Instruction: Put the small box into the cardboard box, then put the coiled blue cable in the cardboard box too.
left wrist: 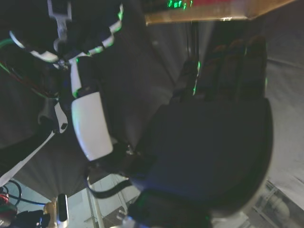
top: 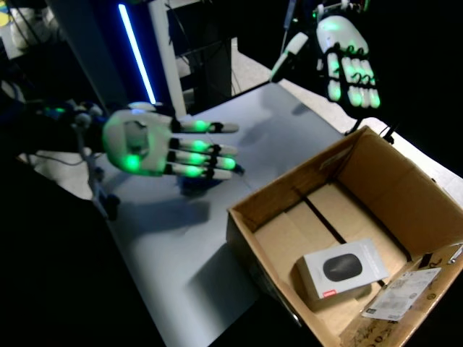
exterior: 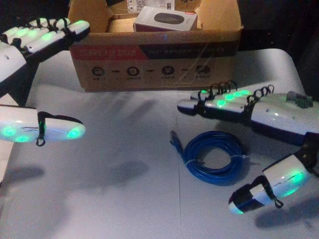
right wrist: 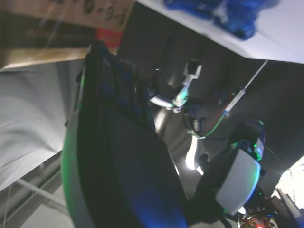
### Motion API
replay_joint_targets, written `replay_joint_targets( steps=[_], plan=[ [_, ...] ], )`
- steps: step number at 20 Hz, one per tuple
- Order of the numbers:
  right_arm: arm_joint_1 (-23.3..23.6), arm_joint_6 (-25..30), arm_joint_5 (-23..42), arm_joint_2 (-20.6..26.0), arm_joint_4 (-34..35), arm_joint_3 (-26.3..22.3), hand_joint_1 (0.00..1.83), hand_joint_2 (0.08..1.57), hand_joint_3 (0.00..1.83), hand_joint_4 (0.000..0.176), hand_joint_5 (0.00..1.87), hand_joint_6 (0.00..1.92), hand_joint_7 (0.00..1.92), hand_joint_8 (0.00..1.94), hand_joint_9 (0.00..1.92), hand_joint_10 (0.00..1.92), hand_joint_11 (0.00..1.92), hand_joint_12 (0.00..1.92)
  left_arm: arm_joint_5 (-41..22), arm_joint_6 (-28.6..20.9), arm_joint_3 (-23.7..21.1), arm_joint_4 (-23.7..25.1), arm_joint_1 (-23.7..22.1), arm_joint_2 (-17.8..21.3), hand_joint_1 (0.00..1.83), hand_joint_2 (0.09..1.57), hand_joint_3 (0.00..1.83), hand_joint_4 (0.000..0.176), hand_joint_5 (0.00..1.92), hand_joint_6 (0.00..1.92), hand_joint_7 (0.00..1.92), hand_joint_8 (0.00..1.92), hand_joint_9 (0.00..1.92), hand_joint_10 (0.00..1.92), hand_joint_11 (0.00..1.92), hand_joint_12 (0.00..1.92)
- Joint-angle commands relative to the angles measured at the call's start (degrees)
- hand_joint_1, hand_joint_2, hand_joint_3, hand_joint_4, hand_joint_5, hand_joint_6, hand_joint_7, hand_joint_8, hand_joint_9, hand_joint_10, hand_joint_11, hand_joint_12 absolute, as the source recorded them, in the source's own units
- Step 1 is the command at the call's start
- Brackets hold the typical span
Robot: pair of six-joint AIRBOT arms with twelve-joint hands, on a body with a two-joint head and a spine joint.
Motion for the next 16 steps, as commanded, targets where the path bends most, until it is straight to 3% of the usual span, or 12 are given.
replay_joint_targets(
  steps=[1, 7, 9, 16],
  plan=[
    [0.88, 0.42, 4.38, -0.53, 0.76, 0.42, 0.77, 0.72, 0.0, 0.176, 0.0, 0.0, 0.0, 0.0, 0.0, 0.0, 0.0, 0.0, -7.56, -0.11, -0.35, -0.74, -0.05, 0.35, 0.51, 0.83, 0.0, 0.176, 0.02, 0.0, 0.0, 0.0, 0.0, 0.0, 0.01, 0.0],
    [1.63, 0.41, -2.84, -5.8, -0.74, 5.33, 0.79, 0.79, 0.01, 0.176, 0.0, 0.0, 0.0, 0.0, 0.0, 0.0, 0.0, 0.0, -7.65, -0.37, -0.51, -1.9, 1.08, -0.13, 0.52, 0.84, 0.0, 0.176, 0.03, 0.0, 0.0, 0.0, 0.0, 0.0, 0.03, 0.01],
    [4.65, 0.4, -6.29, -6.54, -3.37, 6.63, 0.82, 0.79, 0.01, 0.176, 0.0, 0.0, 0.0, 0.0, 0.0, 0.0, 0.0, 0.0, -7.82, -0.91, -0.51, -1.95, 1.31, -0.19, 0.55, 0.84, 0.0, 0.176, 0.04, 0.01, 0.0, 0.0, 0.0, 0.0, 0.03, 0.01],
    [5.31, 0.4, -9.64, -8.64, -6.13, 8.65, 0.77, 0.83, 0.01, 0.176, 0.0, 0.0, 0.0, 0.0, 0.0, 0.0, 0.0, 0.0, -8.49, -1.64, -0.47, -2.18, 2.13, -0.42, 0.55, 0.84, 0.0, 0.176, 0.05, 0.0, 0.03, 0.0, 0.0, 0.0, 0.04, 0.01]
  ],
)
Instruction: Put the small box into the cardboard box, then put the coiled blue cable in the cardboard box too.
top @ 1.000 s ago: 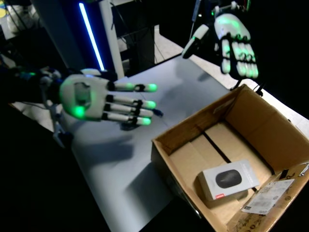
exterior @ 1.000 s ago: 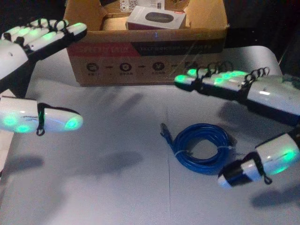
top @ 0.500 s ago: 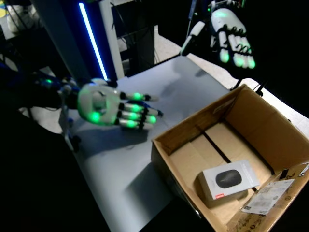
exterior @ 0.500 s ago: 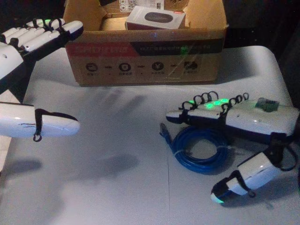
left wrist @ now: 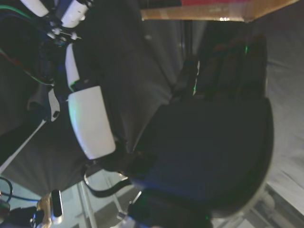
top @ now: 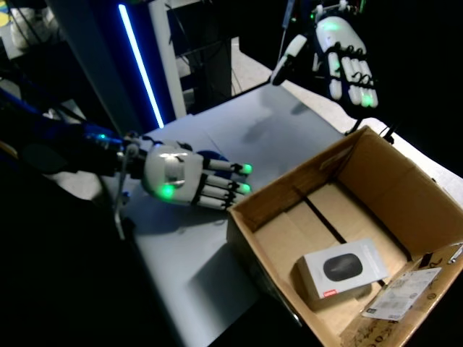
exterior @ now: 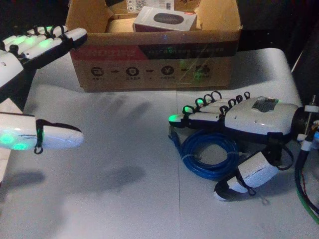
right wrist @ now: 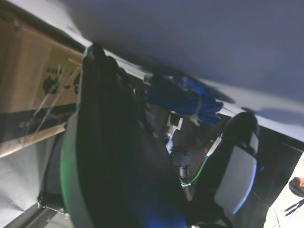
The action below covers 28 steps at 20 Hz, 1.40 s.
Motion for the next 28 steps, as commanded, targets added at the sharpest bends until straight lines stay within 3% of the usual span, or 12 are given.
replay_joint_targets(
  steps=[1, 6, 8, 10, 12, 14, 18, 19, 20, 21, 26, 28],
  plan=[
    [0.52, 0.42, 3.41, 0.05, 0.0, 0.03, 0.77, 0.83, 0.01, 0.176, 0.0, 0.0, 0.0, 0.0, 0.0, 0.0, 0.0, 0.0, -7.34, -0.36, 0.09, -0.74, -0.4, -0.22, 0.55, 0.84, 0.0, 0.176, 0.05, 0.0, 0.03, 0.0, 0.0, 0.0, 0.04, 0.01],
    [0.52, 0.42, 2.63, 1.97, -1.43, -1.03, 0.92, 0.8, 0.0, 0.176, 0.04, 0.0, 0.0, 0.0, 0.12, 0.01, 0.14, 0.08, -7.36, -0.6, 0.09, -0.74, -0.26, -0.24, 0.54, 0.86, 0.01, 0.176, 0.04, 0.0, 0.02, 0.0, 0.0, 0.0, 0.06, 0.02],
    [0.52, 0.42, 2.63, 2.24, -1.62, -1.14, 0.99, 0.82, 0.0, 0.161, 0.27, 0.0, 0.27, 0.01, 0.5, 0.02, 0.27, 0.78, -7.35, -0.62, 0.09, -0.74, -0.25, -0.24, 0.55, 0.86, 0.0, 0.176, 0.04, 0.0, 0.02, 0.0, 0.0, 0.0, 0.05, 0.01],
    [0.52, 0.42, 2.63, 2.31, -1.86, -1.19, 1.16, 0.86, 0.0, 0.03, 0.56, 0.01, 0.57, 0.01, 0.67, 0.54, 0.44, 1.46, -7.29, -0.71, 0.09, -0.74, -0.22, -0.24, 0.53, 0.87, 0.0, 0.176, 0.04, 0.0, 0.03, 0.0, 0.0, 0.0, 0.07, 0.02],
    [0.52, 0.42, 2.63, 2.32, -1.93, -1.18, 1.19, 0.9, 0.0, 0.0, 0.63, 0.0, 0.52, 0.39, 0.46, 1.42, 0.5, 1.7, -7.31, -0.86, 0.11, -0.74, -0.19, -0.24, 0.55, 0.86, 0.0, 0.176, 0.05, 0.0, 0.04, 0.01, 0.01, 0.0, 0.07, 0.02],
    [0.52, 0.42, 2.63, 2.43, -1.89, -1.17, 1.19, 1.0, 0.0, 0.0, 0.7, 0.01, 0.2, 1.47, 0.44, 1.82, 0.56, 1.83, -7.47, -1.07, 0.15, -0.74, -0.17, -0.24, 0.58, 0.85, 0.0, 0.176, 0.06, 0.01, 0.04, 0.0, 0.0, 0.0, 0.06, 0.01],
    [0.52, 0.42, 2.64, 2.77, -1.22, -1.18, 1.2, 1.03, 0.0, 0.0, 0.85, 0.07, 0.2, 1.76, 0.51, 1.92, 0.66, 1.87, -7.66, -1.5, 0.16, -0.76, 0.06, -0.34, 0.56, 0.86, 0.0, 0.176, 0.08, 0.01, 0.06, 0.01, 0.03, 0.01, 0.08, 0.02],
    [0.52, 0.42, 2.64, 2.77, -1.22, -1.18, 1.2, 1.03, 0.0, 0.0, 0.85, 0.07, 0.2, 1.76, 0.51, 1.92, 0.66, 1.87, -7.67, -1.54, 0.16, -0.78, 0.09, -0.36, 0.56, 0.86, 0.0, 0.176, 0.08, 0.01, 0.06, 0.01, 0.03, 0.01, 0.08, 0.02],
    [0.52, 0.42, 2.64, 2.77, -1.22, -1.18, 1.15, 1.15, 0.0, 0.0, 0.85, 0.95, 0.21, 1.85, 0.61, 1.92, 0.73, 1.87, -7.67, -1.61, 0.17, -0.87, 0.21, -0.46, 0.56, 0.86, 0.0, 0.176, 0.08, 0.01, 0.05, 0.01, 0.02, 0.0, 0.08, 0.02],
    [0.53, 0.42, 2.64, 2.77, -1.2, -1.18, 1.12, 1.19, 0.0, 0.0, 0.81, 1.22, 0.27, 1.9, 0.64, 1.92, 0.77, 1.92, -7.68, -1.62, 0.17, -0.92, 0.29, -0.5, 0.56, 0.85, 0.0, 0.176, 0.07, 0.0, 0.06, 0.0, 0.03, 0.01, 0.09, 0.02],
    [0.54, 0.42, 2.66, 2.82, -0.98, -1.16, 1.07, 1.2, 0.0, 0.0, 0.79, 1.28, 0.31, 1.91, 0.67, 1.92, 0.8, 1.92, -7.88, -1.7, 0.19, -1.14, 0.42, -0.6, 0.55, 0.87, 0.0, 0.176, 0.08, 0.0, 0.05, 0.0, 0.03, 0.0, 0.1, 0.02],
    [0.54, 0.42, 2.66, 2.92, -0.91, -1.19, 0.92, 1.0, 0.0, 0.0, 0.58, 0.46, 0.32, 1.18, 0.42, 1.5, 0.42, 1.69, -7.88, -1.72, 0.19, -1.16, 0.46, -0.63, 0.57, 0.86, 0.0, 0.176, 0.09, 0.0, 0.06, 0.01, 0.03, 0.01, 0.09, 0.02]
  ],
)
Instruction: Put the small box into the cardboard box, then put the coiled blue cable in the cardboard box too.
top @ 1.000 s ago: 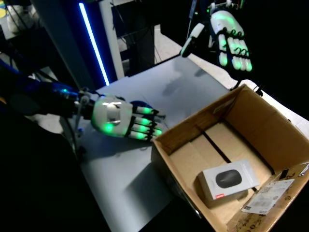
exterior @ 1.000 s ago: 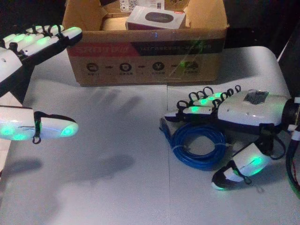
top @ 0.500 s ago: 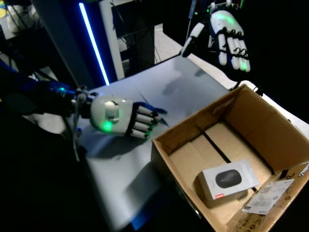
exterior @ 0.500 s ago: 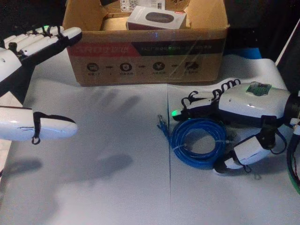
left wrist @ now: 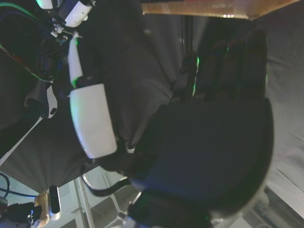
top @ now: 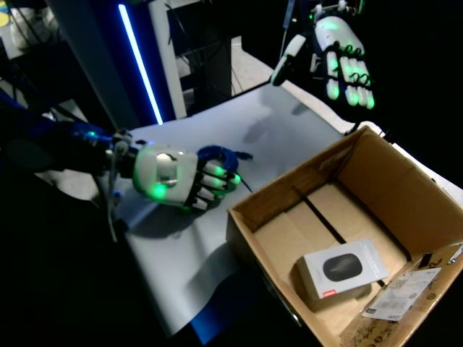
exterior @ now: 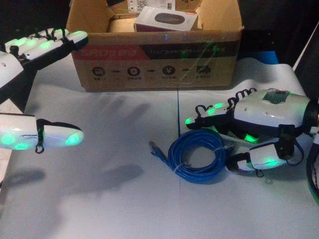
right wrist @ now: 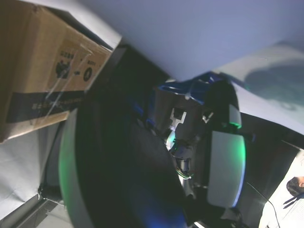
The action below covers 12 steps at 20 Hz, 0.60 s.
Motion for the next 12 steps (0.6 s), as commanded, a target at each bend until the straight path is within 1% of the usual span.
replay_joint_targets(
  steps=[1, 2, 3, 4, 5, 10, 12],
  plan=[
    [0.11, -0.56, 2.19, -0.01, 0.36, -0.16, 0.86, 0.96, 0.0, 0.0, 0.53, 0.18, 0.38, 0.59, 0.38, 0.95, 0.23, 1.43, -7.05, -0.24, 0.18, -0.53, -0.19, -0.3, 0.58, 0.86, 0.0, 0.176, 0.08, 0.0, 0.07, 0.01, 0.03, 0.01, 0.09, 0.02],
    [0.21, -0.56, 2.24, 0.05, 0.37, -0.15, 0.81, 0.91, 0.0, 0.009, 0.46, 0.01, 0.41, 0.06, 0.39, 0.25, 0.03, 1.13, -7.14, -0.25, 0.2, -0.57, -0.17, -0.36, 0.58, 0.86, 0.0, 0.176, 0.08, 0.0, 0.06, 0.0, 0.03, 0.0, 0.08, 0.01],
    [0.81, -0.56, 2.32, 0.36, 0.37, -0.16, 0.79, 0.87, 0.0, 0.057, 0.37, 0.0, 0.32, 0.02, 0.31, 0.12, 0.01, 0.88, -7.18, -0.25, 0.22, -0.57, -0.16, -0.42, 0.57, 0.87, 0.0, 0.176, 0.07, 0.0, 0.06, 0.0, 0.03, 0.0, 0.09, 0.02],
    [1.98, -0.57, 2.32, 0.89, 0.33, -0.19, 0.74, 0.83, 0.0, 0.141, 0.17, 0.0, 0.1, 0.02, 0.12, 0.03, 0.0, 0.23, -7.22, -0.27, 0.22, -0.58, -0.16, -0.42, 0.57, 0.87, 0.0, 0.176, 0.07, 0.0, 0.06, 0.0, 0.03, 0.0, 0.09, 0.02],
    [2.13, -0.57, 2.54, 0.9, 0.34, -0.24, 0.7, 0.81, 0.0, 0.175, 0.02, 0.0, 0.01, 0.0, 0.01, 0.0, 0.0, 0.01, -7.33, -0.33, 0.22, -0.67, -0.05, -0.42, 0.58, 0.87, 0.0, 0.176, 0.08, 0.0, 0.06, 0.0, 0.03, 0.0, 0.09, 0.02],
    [2.65, -0.57, 5.29, 0.96, -0.18, -1.75, 0.62, 0.79, 0.0, 0.176, 0.0, 0.0, 0.0, 0.0, 0.0, 0.0, 0.0, 0.0, -7.49, -0.37, 0.35, -0.75, -0.01, -0.59, 0.58, 0.87, 0.0, 0.176, 0.07, 0.0, 0.06, 0.0, 0.04, 0.0, 0.1, 0.02],
    [3.08, -0.57, 6.39, 0.95, -1.41, -2.68, 0.63, 0.79, 0.0, 0.176, 0.0, 0.0, 0.0, 0.0, 0.0, 0.0, 0.0, 0.0, -7.54, -0.4, 0.45, -0.84, -0.02, -0.75, 0.58, 0.87, 0.0, 0.176, 0.08, 0.0, 0.07, 0.0, 0.05, 0.0, 0.1, 0.02]
  ],
)
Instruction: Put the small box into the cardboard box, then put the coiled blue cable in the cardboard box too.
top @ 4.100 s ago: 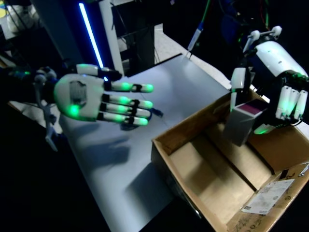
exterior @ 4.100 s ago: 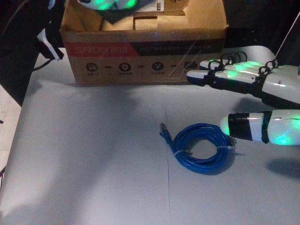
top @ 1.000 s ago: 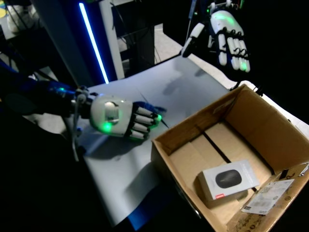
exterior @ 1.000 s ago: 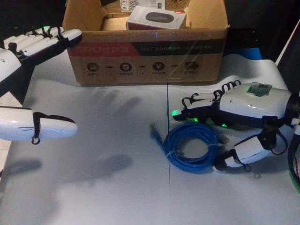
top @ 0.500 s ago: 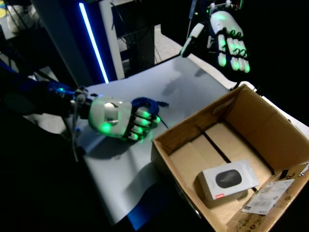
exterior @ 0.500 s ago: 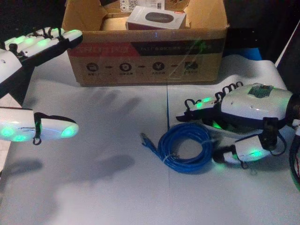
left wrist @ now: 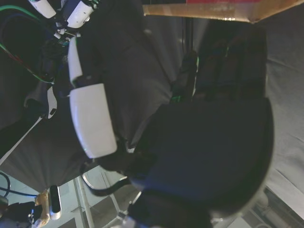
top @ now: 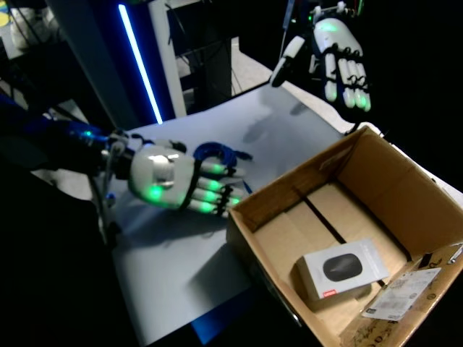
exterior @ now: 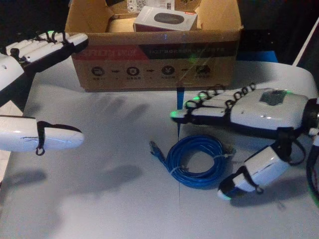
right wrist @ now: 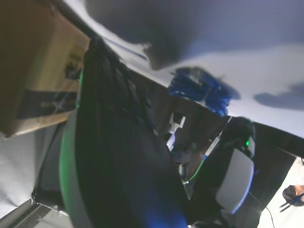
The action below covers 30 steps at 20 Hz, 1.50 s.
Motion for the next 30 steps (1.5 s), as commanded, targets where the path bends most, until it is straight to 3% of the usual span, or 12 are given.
replay_joint_targets(
  steps=[1, 15, 16, 17, 19, 21, 24, 25, 26, 28, 29, 30],
  plan=[
    [1.33, 0.09, 7.28, -0.21, 0.4, -0.4, 0.62, 0.8, 0.0, 0.176, 0.0, 0.0, 0.0, 0.0, 0.0, 0.0, 0.0, 0.0, -7.01, -0.3, 0.37, -0.56, -0.52, -0.4, 0.58, 0.87, 0.0, 0.176, 0.08, 0.0, 0.08, 0.01, 0.05, 0.01, 0.11, 0.02],
    [1.95, 0.1, 5.39, -2.78, -6.01, -1.06, 0.77, 0.78, 0.0, 0.176, 0.0, 0.0, 0.0, 0.0, 0.0, 0.0, 0.05, 0.02, -7.08, -1.27, 0.81, -0.56, -0.53, -0.8, 0.56, 0.87, 0.0, 0.176, 0.07, 0.0, 0.07, 0.0, 0.03, 0.0, 0.1, 0.01],
    [1.93, 0.11, 4.91, -2.95, -6.63, -1.06, 0.83, 0.79, 0.0, 0.176, 0.13, 0.01, 0.0, 0.0, 0.08, 0.01, 0.15, 0.31, -7.08, -1.32, 0.82, -0.56, -0.53, -0.8, 0.57, 0.87, 0.0, 0.176, 0.07, 0.0, 0.06, 0.0, 0.03, 0.0, 0.1, 0.01],
    [1.92, 0.11, 4.68, -3.11, -7.11, -1.07, 0.86, 0.8, 0.0, 0.176, 0.22, 0.01, 0.01, 0.0, 0.15, 0.0, 0.02, 0.83, -7.08, -1.39, 0.84, -0.56, -0.53, -0.8, 0.57, 0.87, 0.0, 0.176, 0.07, 0.0, 0.06, 0.0, 0.03, 0.0, 0.11, 0.01],
    [1.91, 0.12, 4.33, -3.32, -7.47, -1.01, 0.94, 0.82, 0.0, 0.176, 0.47, 0.0, 0.25, 0.01, 0.5, 0.04, 0.42, 0.96, -7.08, -1.5, 0.86, -0.56, -0.53, -0.81, 0.58, 0.87, 0.0, 0.176, 0.08, 0.0, 0.07, 0.0, 0.04, 0.0, 0.11, 0.01],
    [1.88, 0.12, 3.9, -3.4, -7.57, -0.83, 1.0, 0.89, 0.0, 0.111, 0.55, 0.0, 0.42, 0.01, 0.76, 0.11, 0.65, 1.25, -7.13, -1.61, 0.89, -0.54, -0.53, -0.8, 0.59, 0.87, 0.0, 0.176, 0.08, 0.0, 0.08, 0.01, 0.05, 0.01, 0.11, 0.01],
    [1.83, 0.25, 3.42, -3.45, -7.51, -0.36, 1.15, 1.02, 0.0, 0.008, 0.63, 0.02, 0.67, 0.08, 0.75, 1.3, 0.93, 1.45, -7.23, -1.66, 0.93, -0.53, -0.53, -0.8, 0.59, 0.87, 0.0, 0.176, 0.08, 0.0, 0.08, 0.0, 0.05, 0.0, 0.11, 0.01],
    [1.83, 0.4, 3.29, -3.46, -7.49, -0.17, 1.23, 1.03, 0.0, 0.0, 0.7, 0.02, 0.63, 0.4, 0.77, 1.47, 0.98, 1.48, -7.24, -1.67, 0.93, -0.53, -0.52, -0.8, 0.59, 0.87, 0.0, 0.176, 0.08, 0.0, 0.08, 0.0, 0.05, 0.0, 0.11, 0.01],
    [1.83, 0.57, 3.19, -3.53, -7.43, 0.08, 1.33, 1.17, 0.01, 0.0, 0.82, 0.08, 0.71, 1.25, 0.79, 1.65, 1.05, 1.53, -7.24, -1.67, 0.94, -0.52, -0.52, -0.81, 0.59, 0.87, 0.0, 0.176, 0.08, 0.0, 0.09, 0.0, 0.06, 0.01, 0.11, 0.01],
    [1.83, 0.62, 3.17, -3.64, -7.08, 0.46, 1.45, 1.22, 0.0, 0.0, 0.69, 0.53, 0.69, 1.49, 0.71, 1.55, 1.08, 1.56, -7.26, -1.67, 0.97, -0.52, -0.52, -0.81, 0.59, 0.87, 0.0, 0.176, 0.08, 0.0, 0.09, 0.0, 0.06, 0.0, 0.11, 0.0],
    [1.83, 0.62, 3.15, -3.67, -6.96, 0.66, 1.33, 1.26, 0.0, 0.0, 0.55, 0.98, 0.65, 1.55, 0.79, 1.88, 1.13, 1.68, -7.26, -1.68, 0.99, -0.52, -0.52, -0.81, 0.59, 0.87, 0.0, 0.176, 0.08, 0.0, 0.09, 0.0, 0.06, 0.0, 0.11, 0.0],
    [1.83, 0.62, 3.14, -3.68, -6.92, 0.77, 1.32, 1.29, 0.01, 0.0, 0.48, 1.26, 0.61, 1.63, 0.83, 1.91, 1.16, 1.85, -7.26, -1.68, 1.0, -0.52, -0.52, -0.82, 0.59, 0.87, 0.0, 0.176, 0.08, 0.0, 0.09, 0.0, 0.06, 0.0, 0.1, 0.0]
  ],
)
